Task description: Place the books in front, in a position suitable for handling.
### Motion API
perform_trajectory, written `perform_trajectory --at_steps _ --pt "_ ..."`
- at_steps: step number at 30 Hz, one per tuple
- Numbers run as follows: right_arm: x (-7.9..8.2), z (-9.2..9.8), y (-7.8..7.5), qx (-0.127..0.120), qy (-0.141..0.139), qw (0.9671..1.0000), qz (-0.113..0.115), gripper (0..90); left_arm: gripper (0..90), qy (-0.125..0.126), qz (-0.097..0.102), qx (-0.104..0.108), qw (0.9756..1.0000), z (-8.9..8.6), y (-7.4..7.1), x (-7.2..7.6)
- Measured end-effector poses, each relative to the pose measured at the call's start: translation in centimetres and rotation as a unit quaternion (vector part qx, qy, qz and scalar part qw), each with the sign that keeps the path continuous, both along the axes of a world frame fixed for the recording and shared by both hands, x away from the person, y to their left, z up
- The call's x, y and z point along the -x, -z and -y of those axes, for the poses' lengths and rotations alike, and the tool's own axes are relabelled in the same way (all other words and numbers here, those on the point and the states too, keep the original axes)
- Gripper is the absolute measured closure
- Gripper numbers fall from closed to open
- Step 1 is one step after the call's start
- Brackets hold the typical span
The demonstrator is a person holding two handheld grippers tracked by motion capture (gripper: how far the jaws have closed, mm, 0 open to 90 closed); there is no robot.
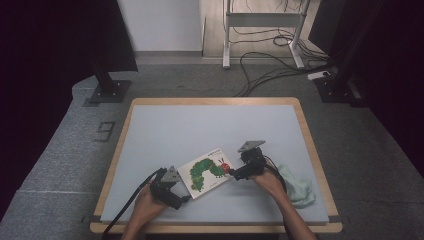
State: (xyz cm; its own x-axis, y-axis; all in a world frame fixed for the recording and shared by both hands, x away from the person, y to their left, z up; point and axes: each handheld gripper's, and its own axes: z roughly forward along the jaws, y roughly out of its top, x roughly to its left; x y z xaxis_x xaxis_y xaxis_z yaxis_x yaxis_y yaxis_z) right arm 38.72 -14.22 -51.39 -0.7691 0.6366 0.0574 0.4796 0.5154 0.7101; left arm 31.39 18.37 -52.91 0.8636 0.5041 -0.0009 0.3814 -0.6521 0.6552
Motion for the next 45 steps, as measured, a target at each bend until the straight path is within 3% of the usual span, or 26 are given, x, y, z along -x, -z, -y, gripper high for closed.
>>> perform_trajectory --at_steps 8,18,24,35,42,45 --pt "-1.0 -2.6 1.1 -0.012 -0.03 0.9992 -0.022 0.3 0.0 -0.001 -0.002 0.001 1.0 0.0 0.0 0.0" --pt "-1.8 -5.2 1.4 -0.025 -0.045 0.9979 -0.04 0.0 0.0 -0.002 -0.003 0.003 1.0 0.0 0.0 0.0" --pt "-2.1 -5.2 1.2 -0.032 -0.041 0.9972 -0.055 0.0 0.0 -0.002 -0.003 0.003 1.0 0.0 0.0 0.0" --pt "-1.8 -4.2 -0.3 -0.088 -0.026 0.993 -0.074 0.0 0.0 -0.002 -0.003 0.004 1.0 0.0 0.0 0.0" --pt "-0.4 -3.8 -0.8 -0.081 -0.023 0.9948 -0.058 0.0 0.0 -0.002 -0.003 0.004 1.0 0.0 0.0 0.0" --pt "0.1 -3.5 -0.9 -0.083 -0.022 0.9944 -0.061 0.0 0.0 -0.002 -0.003 0.003 1.0 0.0 0.0 0.0"
